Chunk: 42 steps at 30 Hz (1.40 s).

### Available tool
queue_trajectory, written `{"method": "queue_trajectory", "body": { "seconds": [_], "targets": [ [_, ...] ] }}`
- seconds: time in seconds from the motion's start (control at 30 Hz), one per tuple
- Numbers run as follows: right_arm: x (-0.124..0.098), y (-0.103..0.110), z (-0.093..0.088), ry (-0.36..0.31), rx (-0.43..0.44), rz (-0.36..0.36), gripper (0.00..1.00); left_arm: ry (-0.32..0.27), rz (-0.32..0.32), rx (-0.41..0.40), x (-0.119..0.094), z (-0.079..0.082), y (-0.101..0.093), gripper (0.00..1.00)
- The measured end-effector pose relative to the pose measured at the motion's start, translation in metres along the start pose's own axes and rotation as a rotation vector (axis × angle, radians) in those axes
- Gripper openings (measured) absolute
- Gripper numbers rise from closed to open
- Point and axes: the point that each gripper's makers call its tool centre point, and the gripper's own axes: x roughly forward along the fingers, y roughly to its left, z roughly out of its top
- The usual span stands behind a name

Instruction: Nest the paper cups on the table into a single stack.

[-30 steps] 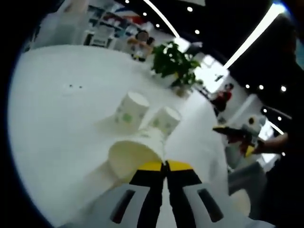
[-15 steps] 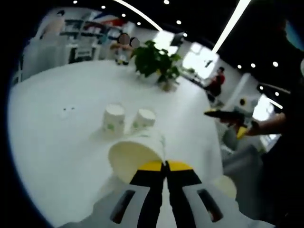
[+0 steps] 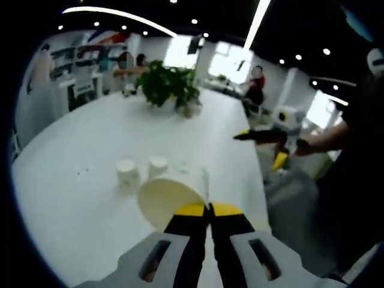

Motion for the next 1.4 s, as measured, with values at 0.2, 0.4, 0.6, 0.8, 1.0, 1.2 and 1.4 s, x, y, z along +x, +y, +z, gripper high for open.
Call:
{"method": "queue_trajectory", "body": {
  "seconds": [0.2, 0.4, 0.6, 0.8, 1.0, 1.2, 1.4],
  "targets": [
    [-0.005, 0.006, 0.005, -0.013, -0.02, -0.019, 0.96, 0.03, 0.001, 0.076, -0.018, 0.015, -0.021, 0.0],
    [-0.012, 0.011, 0.004, -0.029, -0.015, -0.047, 0.96, 0.052, 0.01, 0.166, -0.034, 0.035, -0.042, 0.0],
    [-0.016, 0.019, 0.005, -0.038, -0.021, -0.051, 0.96, 0.121, 0.007, 0.302, -0.05, 0.053, -0.062, 0.0],
    [-0.02, 0.026, 0.007, -0.047, -0.027, -0.056, 0.96, 0.135, 0.006, 0.351, -0.064, 0.068, -0.077, 0.0],
    [-0.023, 0.029, 0.006, -0.052, -0.025, -0.064, 0.96, 0.155, 0.016, 0.402, -0.072, 0.081, -0.087, 0.0],
    [-0.026, 0.033, 0.004, -0.056, -0.018, -0.067, 0.96, 0.222, -0.004, 0.486, -0.076, 0.089, -0.107, 0.0],
    [-0.026, 0.037, 0.002, -0.05, -0.025, -0.06, 0.96, 0.273, -0.058, 0.554, -0.074, 0.1, -0.136, 0.0]
  ]
}}
